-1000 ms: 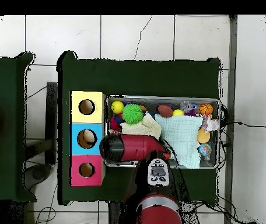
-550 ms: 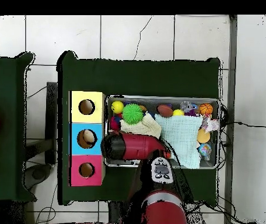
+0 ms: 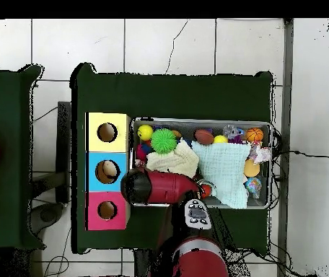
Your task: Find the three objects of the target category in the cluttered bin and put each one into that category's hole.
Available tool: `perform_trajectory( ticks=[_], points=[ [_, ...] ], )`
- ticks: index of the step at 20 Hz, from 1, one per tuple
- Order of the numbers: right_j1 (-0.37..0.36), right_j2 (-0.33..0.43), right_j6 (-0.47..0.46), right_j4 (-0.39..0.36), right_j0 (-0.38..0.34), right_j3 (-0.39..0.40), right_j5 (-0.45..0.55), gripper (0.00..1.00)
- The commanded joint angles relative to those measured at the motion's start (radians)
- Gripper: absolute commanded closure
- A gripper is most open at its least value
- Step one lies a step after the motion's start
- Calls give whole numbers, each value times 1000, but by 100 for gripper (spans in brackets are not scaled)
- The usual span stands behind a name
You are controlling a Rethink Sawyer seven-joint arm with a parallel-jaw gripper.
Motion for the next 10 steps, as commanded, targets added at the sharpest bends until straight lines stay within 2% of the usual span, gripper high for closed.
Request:
perform_trajectory(
  ticks=[1, 5, 7, 10],
  points=[
    [-3, 94, 230, 79, 8, 98, 49, 0],
    [-43, 38, 308, 125, 50, 147, 12, 0],
    [-52, -22, 368, 155, 98, 159, -16, 0],
    [-54, -111, 409, 186, 166, 156, -25, 0]
  ],
)
